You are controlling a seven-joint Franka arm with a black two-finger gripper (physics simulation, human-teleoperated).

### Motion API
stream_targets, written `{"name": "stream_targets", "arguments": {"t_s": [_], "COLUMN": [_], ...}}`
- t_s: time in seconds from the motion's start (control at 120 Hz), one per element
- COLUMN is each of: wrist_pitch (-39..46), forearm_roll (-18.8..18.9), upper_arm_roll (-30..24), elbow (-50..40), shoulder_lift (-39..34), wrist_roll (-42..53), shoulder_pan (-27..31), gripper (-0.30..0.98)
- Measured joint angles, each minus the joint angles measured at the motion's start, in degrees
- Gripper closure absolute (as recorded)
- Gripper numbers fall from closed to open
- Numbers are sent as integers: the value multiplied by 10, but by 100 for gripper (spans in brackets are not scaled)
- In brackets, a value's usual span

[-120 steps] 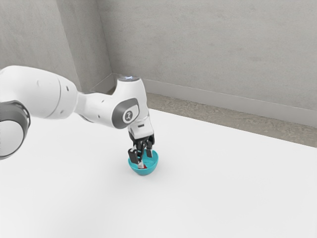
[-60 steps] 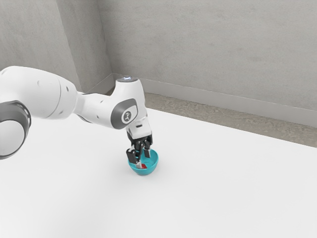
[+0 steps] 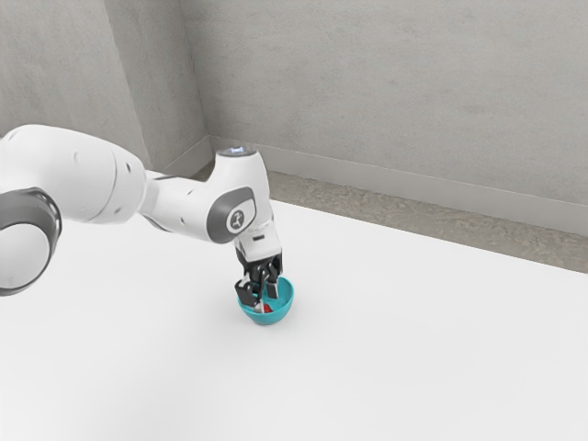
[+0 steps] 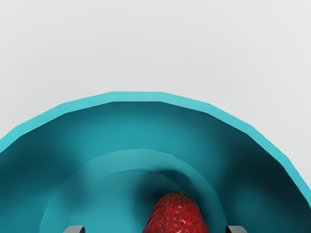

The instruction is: Take strawberry from the bowl

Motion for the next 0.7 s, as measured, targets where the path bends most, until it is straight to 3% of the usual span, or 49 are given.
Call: {"name": "stream_targets", "arguments": {"t_s": [0.167,0.7], "wrist_pitch": [1,11], "forearm_roll": [-1,-3], "upper_arm_roll": [0,0], "elbow": [-1,-3], "shoulder_lift": [2,8], "wrist_roll": [0,-1], "shoulder_pan": [0,0], "gripper": [36,58]}}
